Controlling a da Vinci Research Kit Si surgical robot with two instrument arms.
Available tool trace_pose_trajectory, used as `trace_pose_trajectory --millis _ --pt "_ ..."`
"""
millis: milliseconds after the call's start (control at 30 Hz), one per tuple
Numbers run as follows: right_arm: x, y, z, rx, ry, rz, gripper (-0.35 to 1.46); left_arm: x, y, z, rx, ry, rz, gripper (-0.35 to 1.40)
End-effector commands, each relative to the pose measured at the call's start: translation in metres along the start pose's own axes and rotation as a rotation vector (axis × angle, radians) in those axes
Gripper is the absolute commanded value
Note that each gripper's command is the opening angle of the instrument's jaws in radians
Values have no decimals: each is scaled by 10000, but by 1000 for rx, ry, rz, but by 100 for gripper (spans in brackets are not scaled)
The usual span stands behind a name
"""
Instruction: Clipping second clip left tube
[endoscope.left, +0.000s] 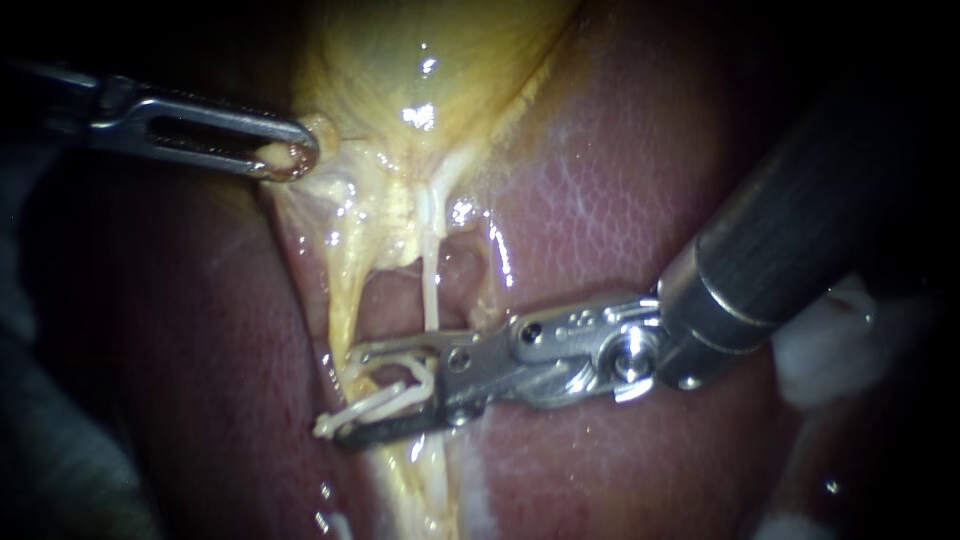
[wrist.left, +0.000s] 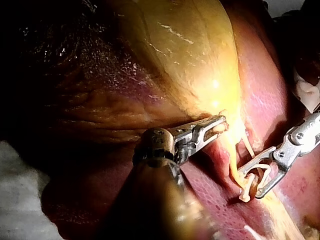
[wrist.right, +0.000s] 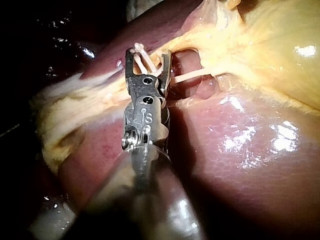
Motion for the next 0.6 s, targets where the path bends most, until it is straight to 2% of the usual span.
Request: trace_pose_trajectory --millis 33,367,600 --pt "1 -1 -1 1 0 0 45 0 0 0 0 0 0 -35" --pt "14 -10 -28 18 19 30 47 0 -1 -1 0 0 0 -35" --pt "16 -14 -56 39 36 50 47 0 -2 -1 -1 -1 1 -35"
